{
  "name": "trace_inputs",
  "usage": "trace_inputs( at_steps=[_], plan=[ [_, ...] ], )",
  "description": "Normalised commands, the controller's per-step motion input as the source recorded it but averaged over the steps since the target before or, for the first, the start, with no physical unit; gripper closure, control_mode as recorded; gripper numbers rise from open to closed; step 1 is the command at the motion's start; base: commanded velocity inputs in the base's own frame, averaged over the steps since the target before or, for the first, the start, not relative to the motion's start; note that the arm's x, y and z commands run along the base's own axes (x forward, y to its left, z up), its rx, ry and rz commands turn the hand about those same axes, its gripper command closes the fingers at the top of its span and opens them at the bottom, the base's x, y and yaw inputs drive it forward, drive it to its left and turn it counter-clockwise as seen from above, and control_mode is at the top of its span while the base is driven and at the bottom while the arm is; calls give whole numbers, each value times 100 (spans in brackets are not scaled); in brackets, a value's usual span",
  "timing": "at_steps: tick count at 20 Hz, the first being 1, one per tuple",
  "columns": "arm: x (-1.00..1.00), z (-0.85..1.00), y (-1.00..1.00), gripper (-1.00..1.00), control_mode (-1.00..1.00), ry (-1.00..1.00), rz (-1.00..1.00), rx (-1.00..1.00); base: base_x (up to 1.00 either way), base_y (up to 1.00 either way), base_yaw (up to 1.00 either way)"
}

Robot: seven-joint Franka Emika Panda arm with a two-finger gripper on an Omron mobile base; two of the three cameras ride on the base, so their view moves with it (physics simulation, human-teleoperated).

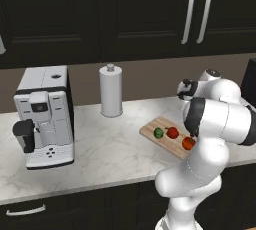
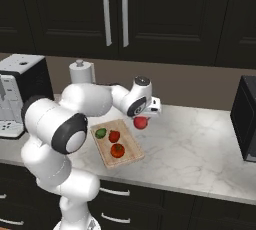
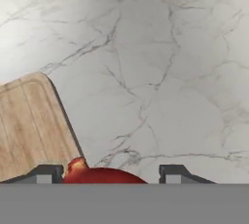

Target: Place the avocado, onion, tomato, and bell pepper on the cutting board.

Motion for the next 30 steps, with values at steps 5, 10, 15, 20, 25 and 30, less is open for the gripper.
trace_inputs(
  at_steps=[5, 10, 15, 20, 25, 30],
  plan=[
    [-48, 15, 33, 100, -100, 0, 8, 0, 0, 0, 0],
    [-35, 2, 35, 100, -100, 0, 6, 0, 0, 0, 0],
    [-33, 0, 24, 100, -100, 0, 5, 0, 0, 0, 0],
    [-36, 0, 17, 100, -100, 0, 5, 0, 0, 0, 0],
    [-25, 0, 14, 100, -100, 0, 7, 0, 0, 0, 0],
    [1, 0, 0, 100, -100, 0, 9, 0, 0, 0, 0]
  ],
)
